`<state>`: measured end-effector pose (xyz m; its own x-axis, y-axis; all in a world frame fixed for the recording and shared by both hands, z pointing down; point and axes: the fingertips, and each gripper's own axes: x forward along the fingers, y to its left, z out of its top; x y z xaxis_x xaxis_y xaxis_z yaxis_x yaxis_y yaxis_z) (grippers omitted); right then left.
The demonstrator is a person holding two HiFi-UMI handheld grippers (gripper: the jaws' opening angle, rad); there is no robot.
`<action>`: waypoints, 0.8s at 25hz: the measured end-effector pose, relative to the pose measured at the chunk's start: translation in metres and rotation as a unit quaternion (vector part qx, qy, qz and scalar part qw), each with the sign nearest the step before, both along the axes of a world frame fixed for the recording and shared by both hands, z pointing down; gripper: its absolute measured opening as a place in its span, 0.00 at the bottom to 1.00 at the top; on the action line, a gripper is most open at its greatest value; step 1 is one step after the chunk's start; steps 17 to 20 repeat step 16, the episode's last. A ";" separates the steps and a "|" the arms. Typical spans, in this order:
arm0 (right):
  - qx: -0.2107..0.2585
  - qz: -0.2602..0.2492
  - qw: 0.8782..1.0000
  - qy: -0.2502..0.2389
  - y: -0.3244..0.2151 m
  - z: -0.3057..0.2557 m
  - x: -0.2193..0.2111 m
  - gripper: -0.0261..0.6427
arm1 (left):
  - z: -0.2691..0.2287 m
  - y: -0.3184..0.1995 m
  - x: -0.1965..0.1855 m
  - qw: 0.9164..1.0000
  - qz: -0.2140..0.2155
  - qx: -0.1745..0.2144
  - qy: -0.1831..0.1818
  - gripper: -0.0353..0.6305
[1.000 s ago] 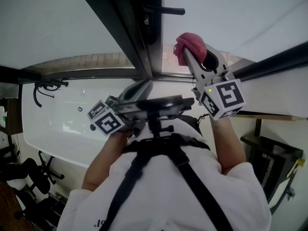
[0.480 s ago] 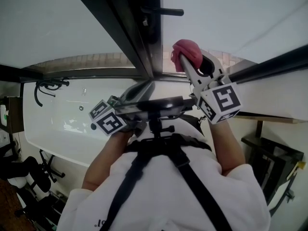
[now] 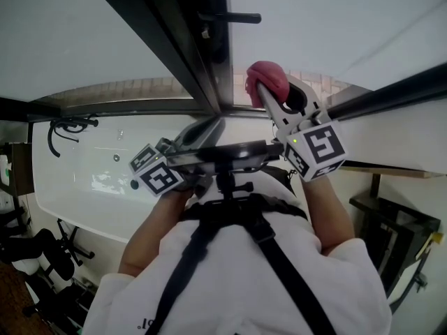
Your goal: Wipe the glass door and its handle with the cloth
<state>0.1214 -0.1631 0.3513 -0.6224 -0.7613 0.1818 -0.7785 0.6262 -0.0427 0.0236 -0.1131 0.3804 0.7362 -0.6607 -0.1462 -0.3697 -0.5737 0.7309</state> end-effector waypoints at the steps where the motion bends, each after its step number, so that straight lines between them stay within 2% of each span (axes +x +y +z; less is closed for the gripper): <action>1: 0.000 0.000 1.000 0.001 0.000 0.001 0.000 0.18 | -0.001 -0.001 0.001 1.000 -0.002 -0.001 0.000 0.04; 8: -0.005 -0.004 1.000 0.005 0.000 0.006 0.000 0.18 | 0.001 -0.001 0.002 1.000 -0.005 -0.003 0.001 0.04; 12: -0.005 -0.005 1.000 0.004 0.002 0.006 0.002 0.18 | 0.012 0.007 0.000 1.000 0.008 0.004 0.000 0.04; 16: -0.010 -0.005 1.000 0.005 0.003 0.008 0.003 0.18 | -0.004 0.000 0.008 1.000 -0.012 -0.010 -0.004 0.04; 20: -0.010 -0.005 1.000 0.005 0.003 0.008 0.003 0.18 | -0.004 0.000 0.008 1.000 -0.012 -0.010 -0.004 0.04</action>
